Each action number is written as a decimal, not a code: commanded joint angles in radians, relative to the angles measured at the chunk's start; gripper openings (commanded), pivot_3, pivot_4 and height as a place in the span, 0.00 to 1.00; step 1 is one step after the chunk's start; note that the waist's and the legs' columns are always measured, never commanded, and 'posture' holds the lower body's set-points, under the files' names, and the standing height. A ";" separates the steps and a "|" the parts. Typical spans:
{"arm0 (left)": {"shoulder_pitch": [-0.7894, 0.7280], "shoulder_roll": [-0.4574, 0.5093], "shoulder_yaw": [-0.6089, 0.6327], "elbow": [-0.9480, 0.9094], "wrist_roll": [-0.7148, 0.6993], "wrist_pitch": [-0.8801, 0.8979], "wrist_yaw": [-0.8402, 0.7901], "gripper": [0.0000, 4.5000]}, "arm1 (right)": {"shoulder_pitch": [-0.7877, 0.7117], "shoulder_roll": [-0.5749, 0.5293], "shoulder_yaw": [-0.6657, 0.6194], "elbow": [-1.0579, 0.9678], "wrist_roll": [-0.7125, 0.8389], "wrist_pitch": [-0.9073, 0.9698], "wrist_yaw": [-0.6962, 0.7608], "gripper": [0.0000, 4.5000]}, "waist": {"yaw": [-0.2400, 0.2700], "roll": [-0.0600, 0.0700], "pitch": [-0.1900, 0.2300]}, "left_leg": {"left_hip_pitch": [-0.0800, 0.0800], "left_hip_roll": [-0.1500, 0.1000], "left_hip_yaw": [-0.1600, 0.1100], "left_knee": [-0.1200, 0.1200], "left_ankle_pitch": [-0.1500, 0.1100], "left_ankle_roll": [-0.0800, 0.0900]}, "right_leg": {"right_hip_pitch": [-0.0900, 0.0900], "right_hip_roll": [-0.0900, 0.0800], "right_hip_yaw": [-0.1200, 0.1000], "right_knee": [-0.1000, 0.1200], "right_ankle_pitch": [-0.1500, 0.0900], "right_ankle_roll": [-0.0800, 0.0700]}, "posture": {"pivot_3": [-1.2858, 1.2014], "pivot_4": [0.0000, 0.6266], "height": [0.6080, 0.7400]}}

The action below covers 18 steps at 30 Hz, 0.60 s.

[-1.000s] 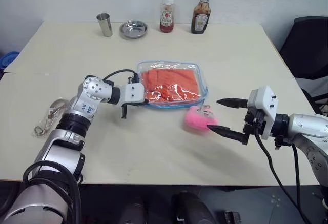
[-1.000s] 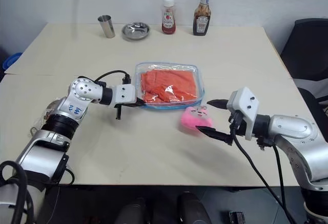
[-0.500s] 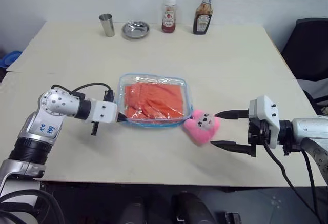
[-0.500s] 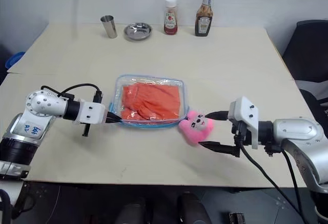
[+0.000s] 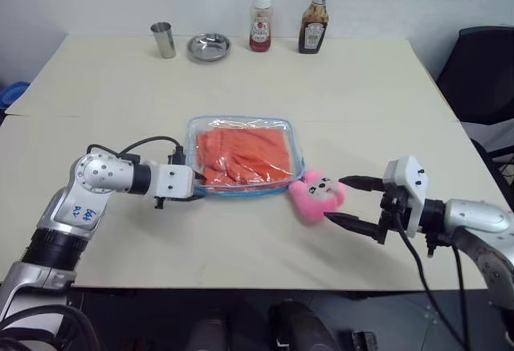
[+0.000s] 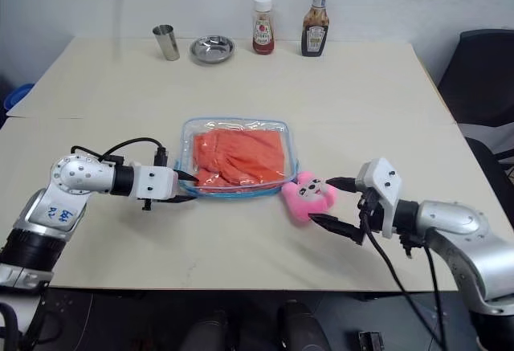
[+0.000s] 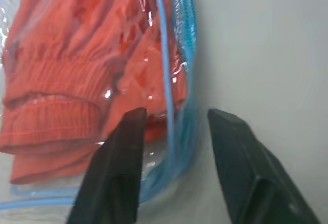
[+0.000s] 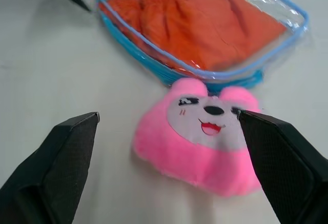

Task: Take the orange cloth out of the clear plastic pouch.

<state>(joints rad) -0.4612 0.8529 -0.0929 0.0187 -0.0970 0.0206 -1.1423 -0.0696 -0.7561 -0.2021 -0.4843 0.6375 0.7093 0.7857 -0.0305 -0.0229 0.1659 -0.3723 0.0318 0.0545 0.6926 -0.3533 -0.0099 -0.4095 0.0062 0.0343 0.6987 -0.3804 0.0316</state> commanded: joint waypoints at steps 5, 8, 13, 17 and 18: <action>-0.036 0.075 0.236 -0.345 -0.565 0.695 -0.014 0.60 | 0.005 0.124 -0.078 -0.005 0.134 0.136 -0.176 1.00 | 0.001 0.000 0.000 | 0.000 0.000 -0.002 0.000 0.000 0.000 | 0.001 0.000 0.000 -0.001 0.000 0.000 | 0.52 0.24 1.00; -0.053 0.078 0.242 -0.402 -0.641 0.787 0.012 0.60 | -0.018 0.162 -0.060 0.038 0.135 0.150 -0.210 1.00 | 0.001 0.000 0.000 | 0.000 -0.001 -0.002 0.000 0.000 0.000 | 0.002 0.000 0.000 -0.002 0.000 0.000 | 0.52 0.24 1.00; -0.038 0.076 0.214 -0.408 -0.598 0.765 0.036 0.61 | -0.028 0.162 -0.013 0.098 0.087 0.119 -0.190 0.87 | -0.001 0.000 0.000 | 0.001 -0.001 -0.002 -0.001 0.000 -0.001 | 0.002 0.001 0.000 -0.002 0.000 0.000 | 0.52 0.24 1.00; -0.045 0.073 0.207 -0.403 -0.592 0.754 0.053 0.61 | -0.011 0.126 -0.011 0.090 0.077 0.100 -0.139 0.58 | 0.000 0.000 0.000 | 0.001 -0.001 -0.002 -0.001 0.000 -0.001 | 0.002 0.001 0.000 -0.002 0.000 0.000 | 0.52 0.24 1.00; -0.046 0.070 0.202 -0.399 -0.584 0.746 0.058 0.61 | -0.003 0.115 -0.008 0.080 0.078 0.095 -0.124 0.51 | 0.001 0.000 0.000 | 0.001 -0.001 -0.002 -0.001 0.000 -0.001 | 0.002 0.001 0.000 -0.002 0.000 0.000 | 0.52 0.24 1.00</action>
<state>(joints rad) -0.4983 0.9197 0.0994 -0.3728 -0.6936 0.7896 -1.0940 -0.0869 -0.6212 -0.2031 -0.3770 0.7192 0.8244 0.6291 -0.0300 -0.0229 0.1658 -0.3716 0.0306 0.0523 0.6919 -0.3529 -0.0106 -0.4078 0.0069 0.0345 0.6965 -0.3805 0.0318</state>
